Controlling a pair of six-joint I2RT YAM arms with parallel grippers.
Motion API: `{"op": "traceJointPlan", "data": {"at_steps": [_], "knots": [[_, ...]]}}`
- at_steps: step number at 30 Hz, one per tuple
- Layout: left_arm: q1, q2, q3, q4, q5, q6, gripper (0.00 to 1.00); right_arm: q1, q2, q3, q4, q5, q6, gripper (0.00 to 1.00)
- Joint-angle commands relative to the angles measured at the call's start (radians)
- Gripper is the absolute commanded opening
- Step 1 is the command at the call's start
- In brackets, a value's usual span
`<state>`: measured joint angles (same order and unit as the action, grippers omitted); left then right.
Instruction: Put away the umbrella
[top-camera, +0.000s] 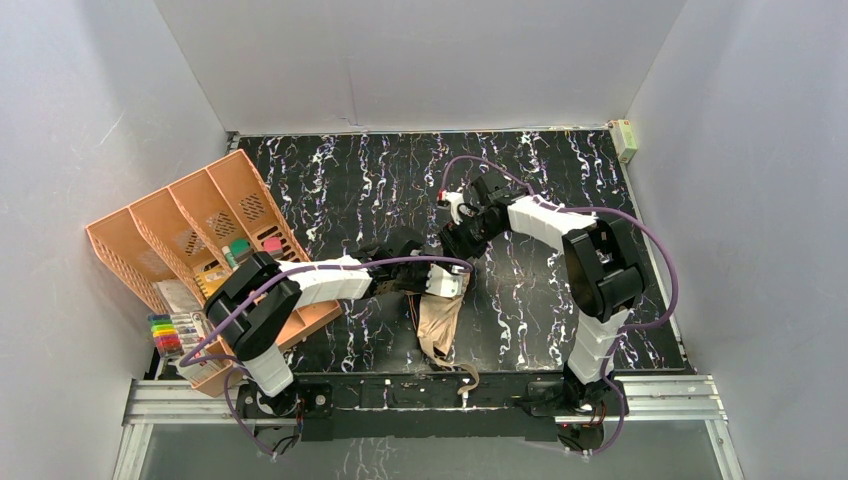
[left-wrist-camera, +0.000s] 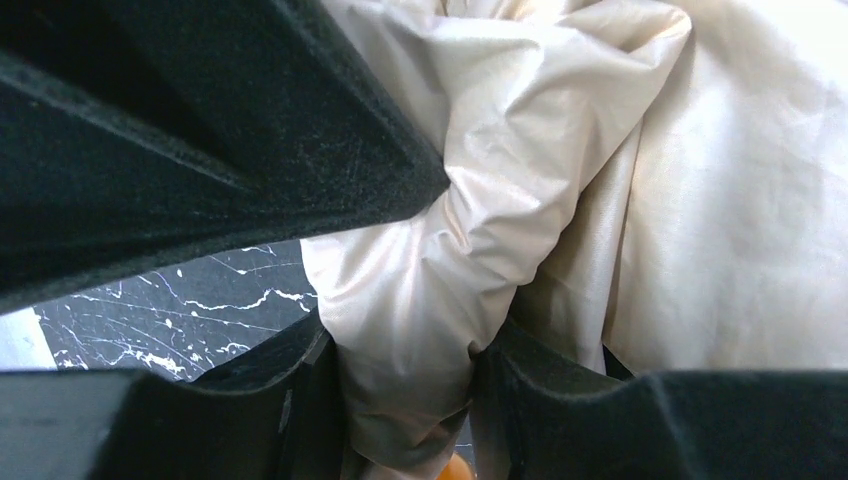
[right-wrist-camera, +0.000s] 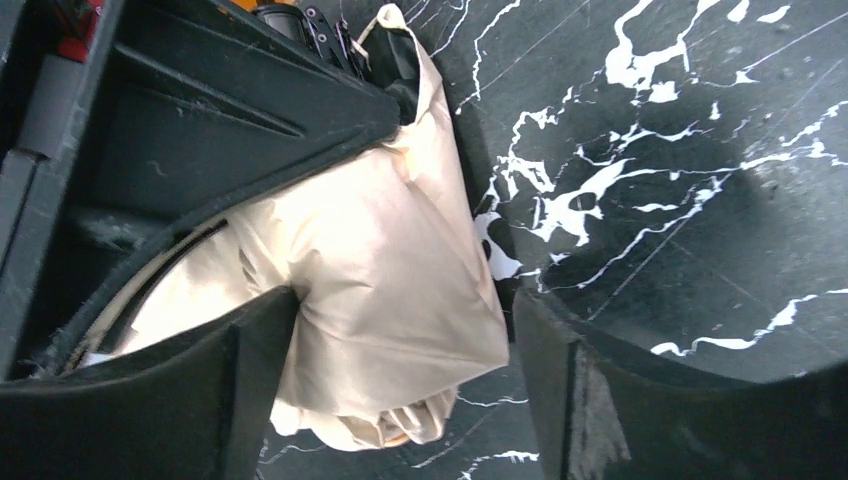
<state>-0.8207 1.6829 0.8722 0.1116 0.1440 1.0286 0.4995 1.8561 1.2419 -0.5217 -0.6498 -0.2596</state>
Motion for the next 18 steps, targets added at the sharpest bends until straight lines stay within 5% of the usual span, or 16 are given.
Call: {"op": "traceJointPlan", "data": {"at_steps": [1,11,18], "knots": [[0.014,-0.044,-0.009,-0.019,0.028,0.002,0.0,0.004,-0.002,-0.012,-0.034,-0.022,-0.032,0.94],[0.013,-0.044,-0.015,-0.016,0.028,0.02,0.0,-0.014,-0.126,0.071,0.034,-0.18,0.067,0.99],[0.013,-0.048,-0.015,-0.017,0.025,0.025,0.0,0.003,-0.068,0.055,-0.077,-0.184,-0.002,0.99]]}}
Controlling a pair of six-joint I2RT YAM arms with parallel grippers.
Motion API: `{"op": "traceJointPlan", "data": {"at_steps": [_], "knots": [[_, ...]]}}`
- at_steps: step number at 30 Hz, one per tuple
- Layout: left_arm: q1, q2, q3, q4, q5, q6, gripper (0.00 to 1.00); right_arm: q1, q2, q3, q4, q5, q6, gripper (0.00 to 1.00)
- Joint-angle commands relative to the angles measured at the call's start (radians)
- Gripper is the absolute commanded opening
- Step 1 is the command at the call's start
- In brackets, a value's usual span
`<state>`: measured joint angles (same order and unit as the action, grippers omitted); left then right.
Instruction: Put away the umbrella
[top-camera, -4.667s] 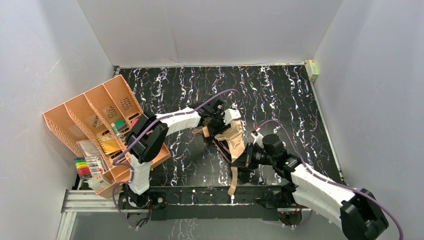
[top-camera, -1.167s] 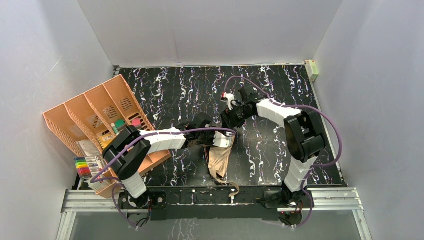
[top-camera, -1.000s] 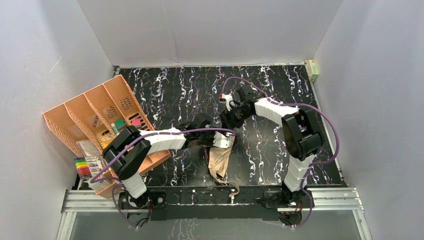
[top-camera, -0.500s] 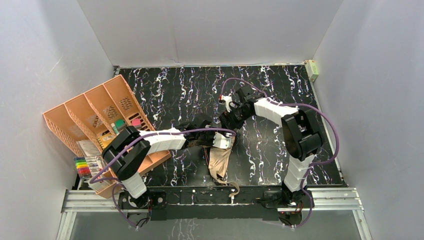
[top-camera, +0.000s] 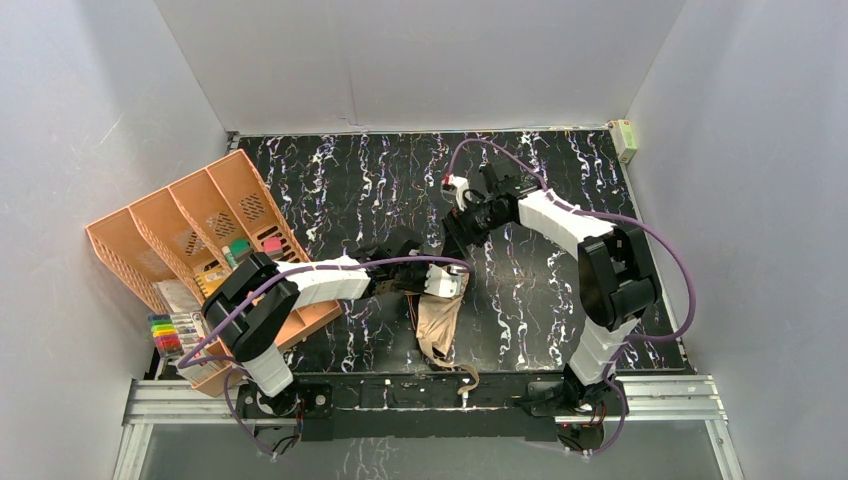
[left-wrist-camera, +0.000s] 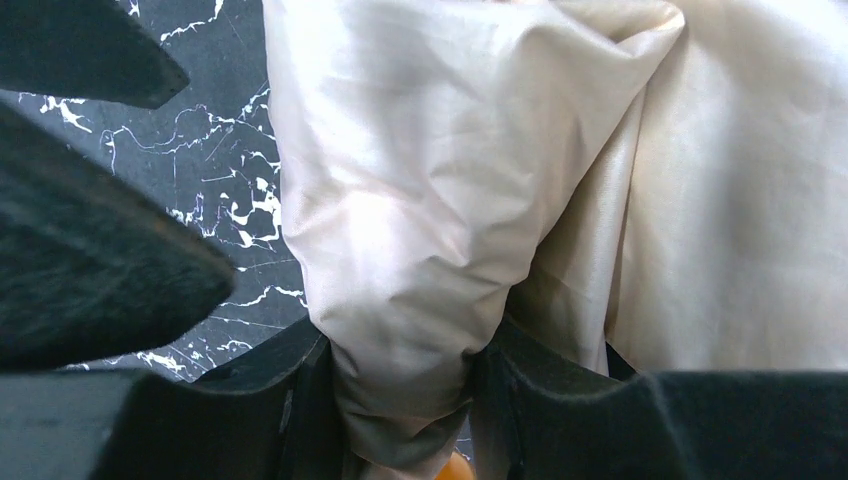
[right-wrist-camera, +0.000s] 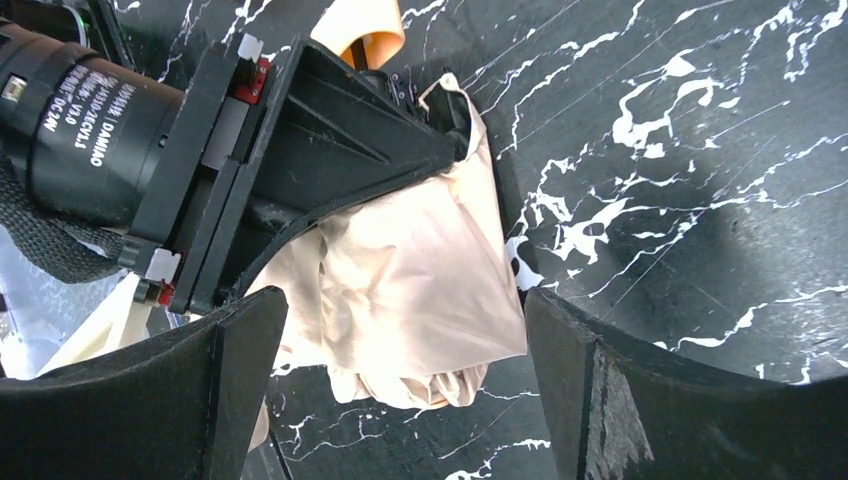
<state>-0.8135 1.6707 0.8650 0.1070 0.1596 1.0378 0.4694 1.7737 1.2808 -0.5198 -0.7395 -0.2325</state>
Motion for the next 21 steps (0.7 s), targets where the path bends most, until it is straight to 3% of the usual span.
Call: {"op": "traceJointPlan", "data": {"at_steps": [1,15,18,21], "knots": [[0.006,-0.037,-0.009,-0.011,0.009,0.016,0.0,0.043,0.028,0.01,-0.092,-0.08,-0.039,0.99],[0.006,-0.043,-0.011,-0.01,0.002,0.022,0.0,0.117,0.109,-0.04,-0.134,0.124,-0.068,0.99],[0.007,-0.048,-0.016,-0.005,0.0,0.018,0.0,0.117,0.118,-0.051,-0.142,0.145,-0.072,0.92],[0.008,-0.053,-0.022,0.01,-0.011,0.005,0.0,0.117,0.133,-0.057,-0.157,0.149,-0.077,0.76]]}}
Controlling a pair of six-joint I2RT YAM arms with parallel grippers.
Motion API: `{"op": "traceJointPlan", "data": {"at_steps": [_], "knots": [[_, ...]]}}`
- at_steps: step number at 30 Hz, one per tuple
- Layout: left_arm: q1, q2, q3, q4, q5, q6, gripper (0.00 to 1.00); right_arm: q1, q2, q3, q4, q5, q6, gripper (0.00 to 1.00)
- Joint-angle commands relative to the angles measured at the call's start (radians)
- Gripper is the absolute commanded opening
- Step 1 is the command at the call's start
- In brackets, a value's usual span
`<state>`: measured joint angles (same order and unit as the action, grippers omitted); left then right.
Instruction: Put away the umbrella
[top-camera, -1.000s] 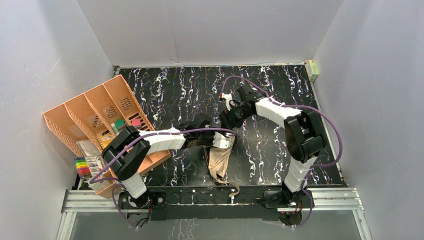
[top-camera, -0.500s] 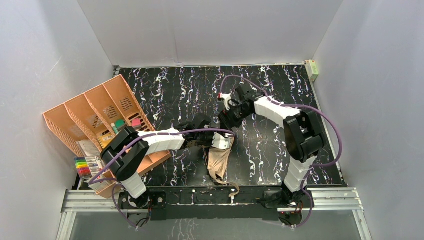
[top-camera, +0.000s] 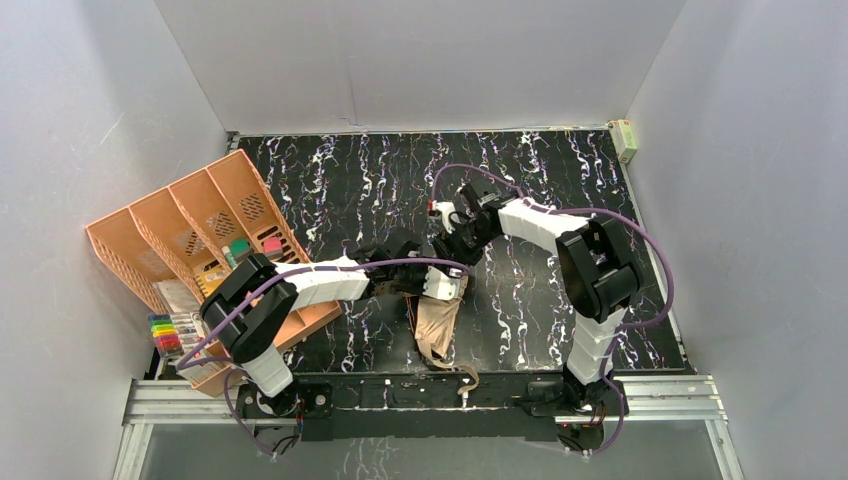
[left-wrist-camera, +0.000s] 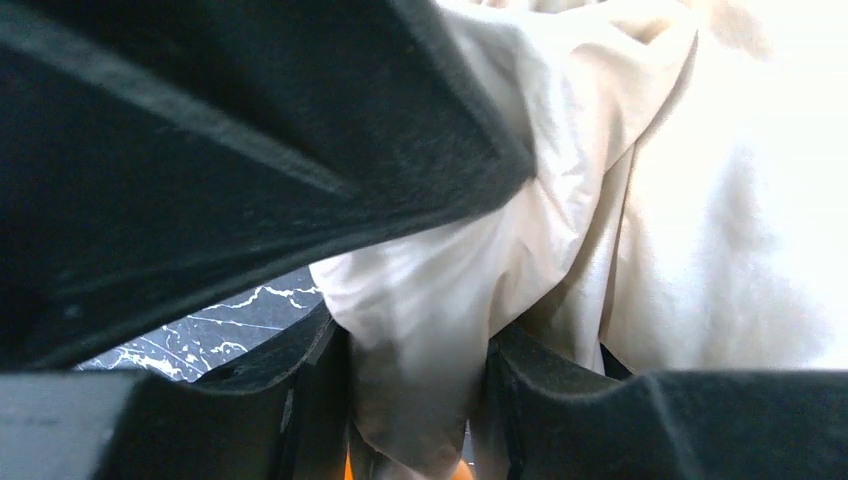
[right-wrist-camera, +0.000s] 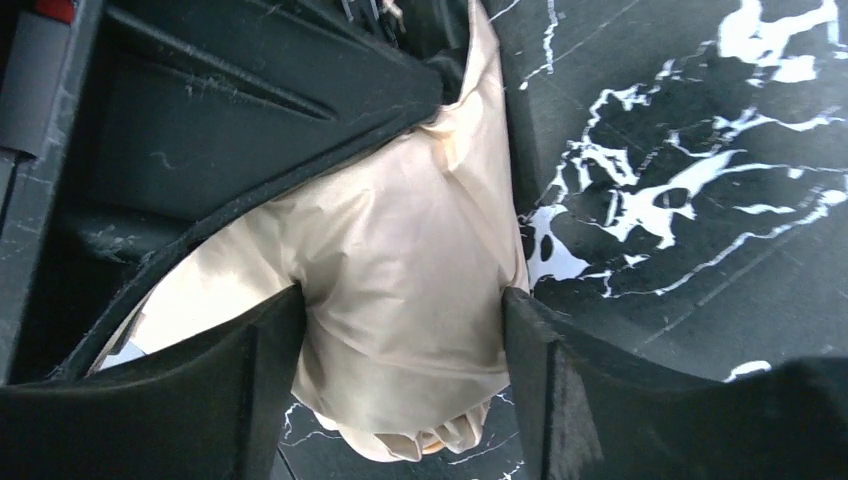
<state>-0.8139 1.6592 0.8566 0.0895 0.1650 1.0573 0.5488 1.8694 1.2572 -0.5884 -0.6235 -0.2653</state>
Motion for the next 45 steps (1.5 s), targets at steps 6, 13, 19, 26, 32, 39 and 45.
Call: {"op": "traceJointPlan", "data": {"at_steps": [6,13,19,26,32,39,45], "knots": [[0.024,-0.089,-0.038,0.088,-0.013,-0.091,0.04,0.041,0.05,-0.057,-0.084,0.035,-0.043,0.51],[0.04,-0.187,-0.1,0.189,-0.005,-0.177,0.43,0.046,0.04,-0.078,-0.034,0.139,-0.006,0.29],[0.042,-0.32,-0.146,0.157,0.05,-0.276,0.6,0.048,-0.015,-0.103,0.055,0.254,0.02,0.22],[0.043,-0.546,-0.211,0.035,0.087,-0.437,0.65,0.076,-0.034,-0.113,0.096,0.386,0.011,0.09],[0.133,-0.742,-0.229,0.082,-0.092,-0.768,0.71,0.195,-0.154,-0.265,0.346,0.591,-0.061,0.06],[0.372,-0.654,-0.122,0.06,-0.052,-0.997,0.76,0.306,-0.244,-0.417,0.541,0.726,-0.187,0.0],[0.463,-0.537,-0.048,0.108,0.053,-1.005,0.77,0.37,-0.202,-0.438,0.499,0.766,-0.294,0.0]]}}
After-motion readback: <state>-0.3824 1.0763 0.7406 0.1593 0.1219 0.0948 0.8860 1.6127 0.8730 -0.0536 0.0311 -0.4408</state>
